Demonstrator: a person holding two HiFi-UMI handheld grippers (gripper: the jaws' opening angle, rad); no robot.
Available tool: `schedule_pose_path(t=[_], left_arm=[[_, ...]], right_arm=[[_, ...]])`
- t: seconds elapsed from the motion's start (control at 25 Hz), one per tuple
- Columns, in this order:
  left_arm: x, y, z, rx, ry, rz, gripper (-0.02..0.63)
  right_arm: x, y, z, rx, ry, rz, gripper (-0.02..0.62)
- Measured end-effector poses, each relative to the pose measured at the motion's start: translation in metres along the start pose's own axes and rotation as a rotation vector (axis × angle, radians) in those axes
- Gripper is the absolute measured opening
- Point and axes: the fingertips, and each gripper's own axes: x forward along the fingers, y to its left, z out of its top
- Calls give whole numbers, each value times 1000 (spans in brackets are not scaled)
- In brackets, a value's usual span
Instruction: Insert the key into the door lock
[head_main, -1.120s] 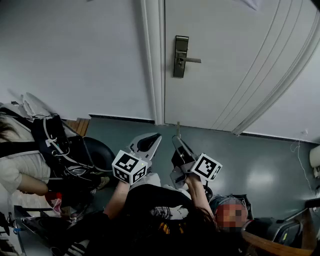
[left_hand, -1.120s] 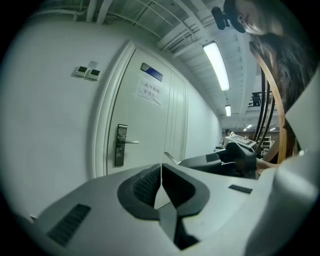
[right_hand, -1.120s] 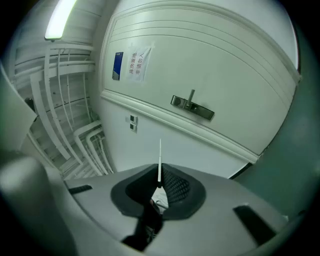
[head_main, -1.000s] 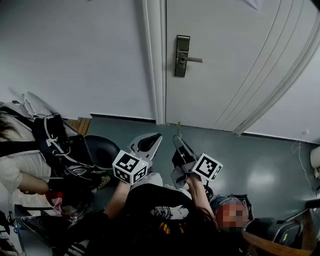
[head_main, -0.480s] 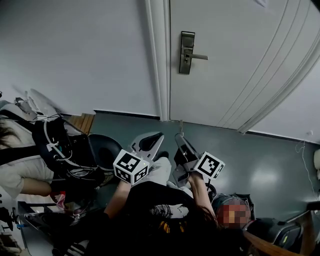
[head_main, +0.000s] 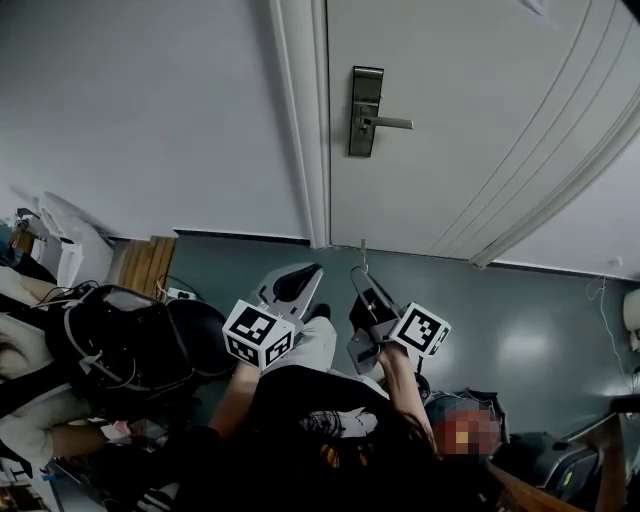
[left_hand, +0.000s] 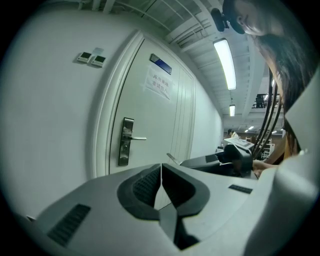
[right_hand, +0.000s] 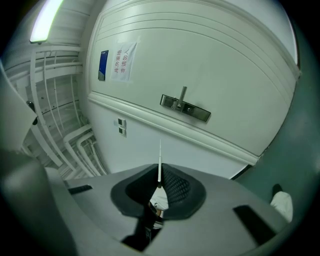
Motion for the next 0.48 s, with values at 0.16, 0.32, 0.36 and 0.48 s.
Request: schedule_pose_path(t=[0.16, 0.32, 0.36, 0.48], left_arm=[[35, 34, 3, -10, 16, -21, 12], [64, 67, 11, -25, 19, -44, 12], [71, 74, 12, -31, 20, -50, 12], [88, 93, 14, -44, 29, -66, 12]], right_arm=[[37, -18, 27, 13, -3, -21, 20], [69, -33, 49, 10, -12, -51, 20], [77, -37, 54, 16, -14, -57, 20], [100, -47, 67, 43, -15, -70, 20]])
